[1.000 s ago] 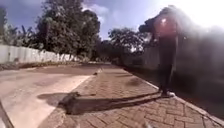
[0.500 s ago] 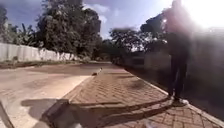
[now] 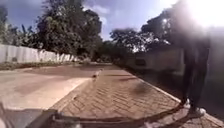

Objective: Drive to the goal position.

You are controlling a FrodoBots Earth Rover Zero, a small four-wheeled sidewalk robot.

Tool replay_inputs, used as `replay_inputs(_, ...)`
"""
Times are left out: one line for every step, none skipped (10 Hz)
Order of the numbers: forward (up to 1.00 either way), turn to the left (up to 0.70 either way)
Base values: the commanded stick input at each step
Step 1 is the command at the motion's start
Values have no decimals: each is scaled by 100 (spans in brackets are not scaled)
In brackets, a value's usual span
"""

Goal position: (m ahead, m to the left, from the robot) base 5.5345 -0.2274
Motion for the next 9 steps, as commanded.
replay_inputs(70, 0)
replay_inputs(70, 0)
replay_inputs(70, 0)
replay_inputs(70, 0)
replay_inputs(70, 0)
replay_inputs(70, 0)
replay_inputs(70, 0)
replay_inputs(70, 0)
replay_inputs(70, 0)
